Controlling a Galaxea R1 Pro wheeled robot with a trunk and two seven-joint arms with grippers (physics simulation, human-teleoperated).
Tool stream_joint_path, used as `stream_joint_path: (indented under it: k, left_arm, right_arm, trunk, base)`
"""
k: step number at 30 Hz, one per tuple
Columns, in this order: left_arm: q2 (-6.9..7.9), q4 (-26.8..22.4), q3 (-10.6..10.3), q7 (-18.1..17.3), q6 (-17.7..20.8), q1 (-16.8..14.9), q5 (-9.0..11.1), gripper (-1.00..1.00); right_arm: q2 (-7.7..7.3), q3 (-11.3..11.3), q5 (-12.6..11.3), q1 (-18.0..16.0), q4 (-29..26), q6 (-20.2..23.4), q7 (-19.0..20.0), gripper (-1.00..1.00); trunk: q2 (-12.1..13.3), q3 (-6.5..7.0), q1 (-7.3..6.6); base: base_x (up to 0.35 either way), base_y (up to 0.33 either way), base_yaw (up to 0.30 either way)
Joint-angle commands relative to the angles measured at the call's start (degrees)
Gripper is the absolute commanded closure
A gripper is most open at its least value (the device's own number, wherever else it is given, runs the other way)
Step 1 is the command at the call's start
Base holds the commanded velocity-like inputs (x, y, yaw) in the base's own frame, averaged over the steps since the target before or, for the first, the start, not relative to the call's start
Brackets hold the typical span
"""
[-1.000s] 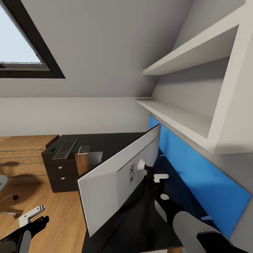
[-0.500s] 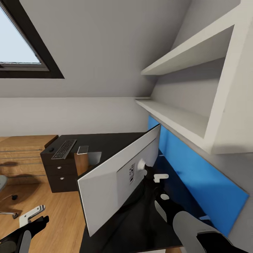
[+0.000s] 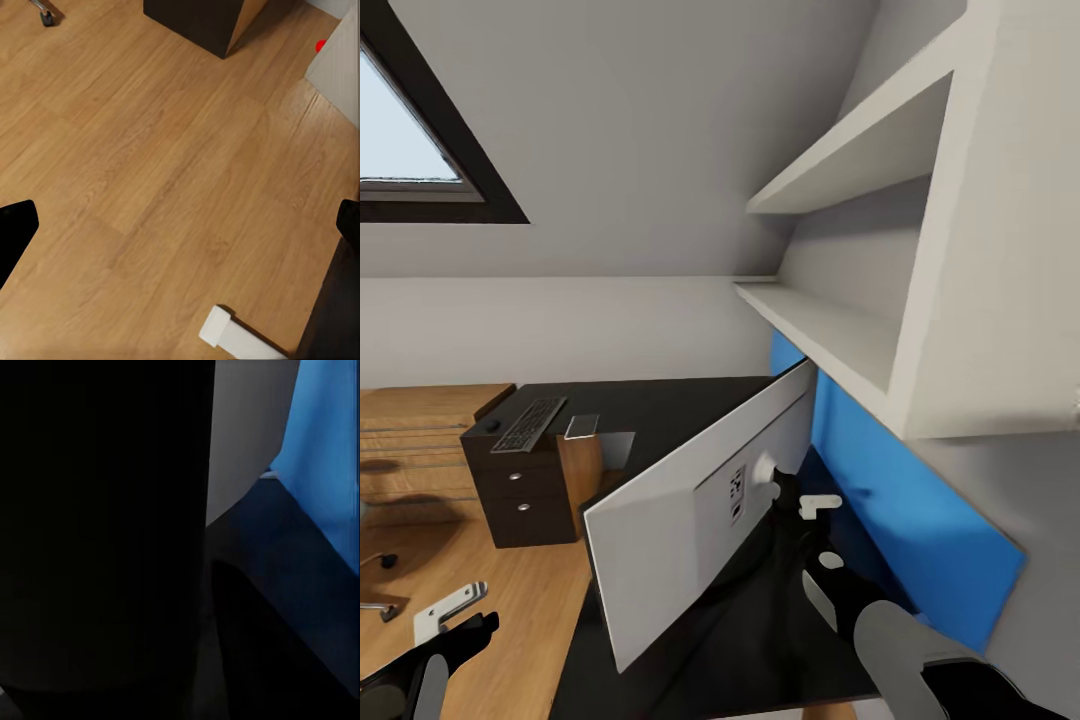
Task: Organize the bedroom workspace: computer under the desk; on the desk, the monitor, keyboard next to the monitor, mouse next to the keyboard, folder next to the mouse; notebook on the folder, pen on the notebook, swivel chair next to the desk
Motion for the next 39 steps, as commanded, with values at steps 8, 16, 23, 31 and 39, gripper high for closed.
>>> stream_joint_path:
  k: [8,16,23,31,39]
  left_arm:
    - [-0.04,-0.09,0.07,0.4,0.23,-0.05,0.61,-1.0]
    - [-0.04,-0.09,0.07,0.4,0.23,-0.06,0.61,-1.0]
    - [-0.04,-0.09,0.07,0.4,0.23,-0.06,0.61,-1.0]
    - [-0.04,-0.16,0.07,0.4,0.23,-0.07,0.61,-1.0]
    - [-0.04,-0.18,0.07,0.4,0.23,-0.07,0.61,-1.0]
  right_arm:
    - [-0.06,0.21,0.23,-0.09,-0.05,-0.15,-0.58,1.0]
    - [-0.11,0.21,0.29,-0.09,-0.05,-0.15,-0.64,1.0]
    - [-0.74,0.13,0.21,-0.09,-0.05,-0.07,-0.68,1.0]
    - [-0.75,0.21,0.21,-0.09,-0.05,-0.07,-0.6,1.0]
    - [-0.75,0.21,0.21,-0.09,-0.01,-0.06,-0.63,1.0]
  trunk:
    - [-0.08,-0.08,0.01]
    - [-0.08,-0.08,0.01]
    - [-0.08,-0.08,0.01]
    - [-0.08,-0.08,0.01]
    - [-0.08,-0.08,0.01]
  base:
    - [0.052,-0.152,0.0]
    - [0.083,-0.086,0.0]
    - [0.147,-0.017,0.0]
    - [0.133,-0.001,0.0]
    - [0.085,0.0,0.0]
